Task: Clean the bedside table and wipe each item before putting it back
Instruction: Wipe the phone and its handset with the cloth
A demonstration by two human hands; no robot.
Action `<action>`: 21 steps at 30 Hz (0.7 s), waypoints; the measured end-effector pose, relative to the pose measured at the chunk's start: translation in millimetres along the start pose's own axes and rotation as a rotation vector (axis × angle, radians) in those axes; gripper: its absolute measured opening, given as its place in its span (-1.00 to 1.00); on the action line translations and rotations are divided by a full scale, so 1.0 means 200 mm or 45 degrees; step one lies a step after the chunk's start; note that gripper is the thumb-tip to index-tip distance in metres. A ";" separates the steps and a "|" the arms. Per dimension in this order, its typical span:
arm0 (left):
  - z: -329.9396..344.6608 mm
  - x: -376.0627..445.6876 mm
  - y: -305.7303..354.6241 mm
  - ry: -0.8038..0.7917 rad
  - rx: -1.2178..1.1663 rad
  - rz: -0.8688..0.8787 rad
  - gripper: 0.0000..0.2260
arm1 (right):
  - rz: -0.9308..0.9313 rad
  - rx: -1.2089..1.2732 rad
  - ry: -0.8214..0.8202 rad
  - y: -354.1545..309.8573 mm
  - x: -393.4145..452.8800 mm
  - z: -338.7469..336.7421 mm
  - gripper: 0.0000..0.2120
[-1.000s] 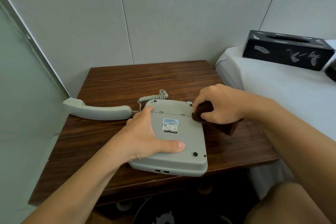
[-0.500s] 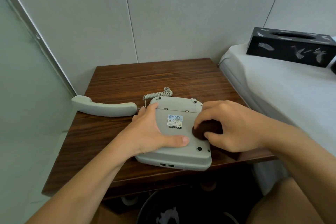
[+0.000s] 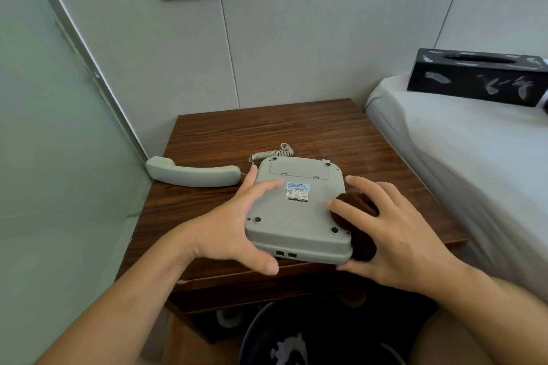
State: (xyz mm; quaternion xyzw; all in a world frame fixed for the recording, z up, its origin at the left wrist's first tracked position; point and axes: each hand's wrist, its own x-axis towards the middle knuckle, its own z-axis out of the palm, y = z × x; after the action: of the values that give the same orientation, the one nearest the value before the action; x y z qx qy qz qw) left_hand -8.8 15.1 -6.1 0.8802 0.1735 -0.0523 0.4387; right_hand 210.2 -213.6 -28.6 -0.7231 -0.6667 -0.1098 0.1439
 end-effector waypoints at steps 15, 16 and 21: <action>-0.03 -0.05 0.07 0.798 -0.196 0.415 -0.30 | -0.101 0.492 0.638 0.05 0.16 -0.10 -0.19; -0.05 -0.03 0.09 0.840 -0.249 0.412 -0.33 | -0.094 0.540 0.673 0.05 0.21 -0.12 -0.20; -0.20 0.09 0.21 0.970 -0.296 0.245 -0.41 | 0.012 0.695 0.728 0.13 0.43 -0.20 -0.27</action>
State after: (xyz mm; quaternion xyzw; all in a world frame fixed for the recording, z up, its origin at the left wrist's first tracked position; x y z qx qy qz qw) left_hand 20.4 27.7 46.5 0.7933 0.2453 0.3387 0.4424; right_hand 244.8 -150.0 36.6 -0.6014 -0.6011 -0.1248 0.5114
